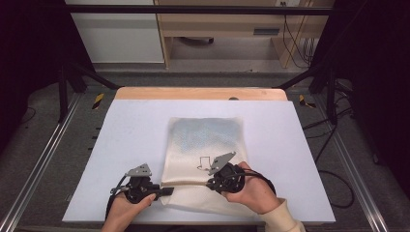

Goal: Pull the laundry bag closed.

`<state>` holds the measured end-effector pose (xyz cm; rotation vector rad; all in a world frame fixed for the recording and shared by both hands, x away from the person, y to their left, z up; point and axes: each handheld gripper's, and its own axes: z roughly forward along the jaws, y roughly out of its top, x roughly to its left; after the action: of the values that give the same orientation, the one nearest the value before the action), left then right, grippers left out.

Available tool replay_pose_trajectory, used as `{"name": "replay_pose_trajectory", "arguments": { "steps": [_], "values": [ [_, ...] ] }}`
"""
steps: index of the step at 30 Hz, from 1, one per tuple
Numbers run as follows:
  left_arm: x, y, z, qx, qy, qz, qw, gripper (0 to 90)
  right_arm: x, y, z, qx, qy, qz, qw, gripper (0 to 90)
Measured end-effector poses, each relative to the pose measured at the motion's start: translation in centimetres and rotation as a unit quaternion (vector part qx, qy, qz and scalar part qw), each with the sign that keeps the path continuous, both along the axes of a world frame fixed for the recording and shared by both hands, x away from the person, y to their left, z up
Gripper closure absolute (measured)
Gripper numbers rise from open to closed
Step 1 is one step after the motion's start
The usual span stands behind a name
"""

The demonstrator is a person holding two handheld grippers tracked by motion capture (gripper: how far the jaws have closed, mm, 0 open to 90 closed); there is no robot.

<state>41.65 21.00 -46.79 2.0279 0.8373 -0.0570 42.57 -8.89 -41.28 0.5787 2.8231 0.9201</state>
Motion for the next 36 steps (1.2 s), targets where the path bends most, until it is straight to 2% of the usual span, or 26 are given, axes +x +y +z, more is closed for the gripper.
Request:
{"name": "replay_pose_trajectory", "arguments": {
  "steps": [5, 18, 36],
  "values": [
    [0.0, 0.0, 0.0, 0.001, 0.000, 0.000, 1.0000, 83.2, -0.1, -0.3, 0.0, 0.001, -0.001, 0.001, 1.0000, 82.0],
    [0.0, 0.0, 0.0, 0.003, -0.001, 0.001, 1.0000, 83.3, -0.4, -1.8, -0.2, 0.001, 0.002, -0.020, 0.9998, 82.0],
    [0.0, 0.0, 0.0, 0.004, 0.000, 0.000, 1.0000, 83.2, -1.4, -4.0, -0.9, 0.016, 0.001, -0.038, 0.9992, 82.0]
  ]
}}
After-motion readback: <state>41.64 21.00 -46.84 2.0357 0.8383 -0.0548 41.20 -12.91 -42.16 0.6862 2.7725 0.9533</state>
